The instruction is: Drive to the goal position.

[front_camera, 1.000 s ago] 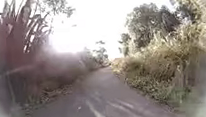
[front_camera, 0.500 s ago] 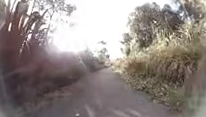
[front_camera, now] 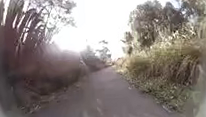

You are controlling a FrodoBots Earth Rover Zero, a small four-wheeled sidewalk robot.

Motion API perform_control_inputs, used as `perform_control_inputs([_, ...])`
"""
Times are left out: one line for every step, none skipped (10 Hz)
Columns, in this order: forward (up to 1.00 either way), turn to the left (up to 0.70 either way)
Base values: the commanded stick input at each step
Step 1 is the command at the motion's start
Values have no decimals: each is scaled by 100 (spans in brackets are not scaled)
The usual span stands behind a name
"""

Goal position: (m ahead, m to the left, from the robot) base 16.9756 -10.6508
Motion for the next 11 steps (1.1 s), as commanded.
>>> perform_control_inputs([50, 0])
perform_control_inputs([50, 0])
perform_control_inputs([50, 0])
perform_control_inputs([50, 0])
perform_control_inputs([50, 0])
perform_control_inputs([50, 0])
perform_control_inputs([50, 0])
perform_control_inputs([50, 0])
perform_control_inputs([50, 0])
perform_control_inputs([50, 0])
perform_control_inputs([50, 0])
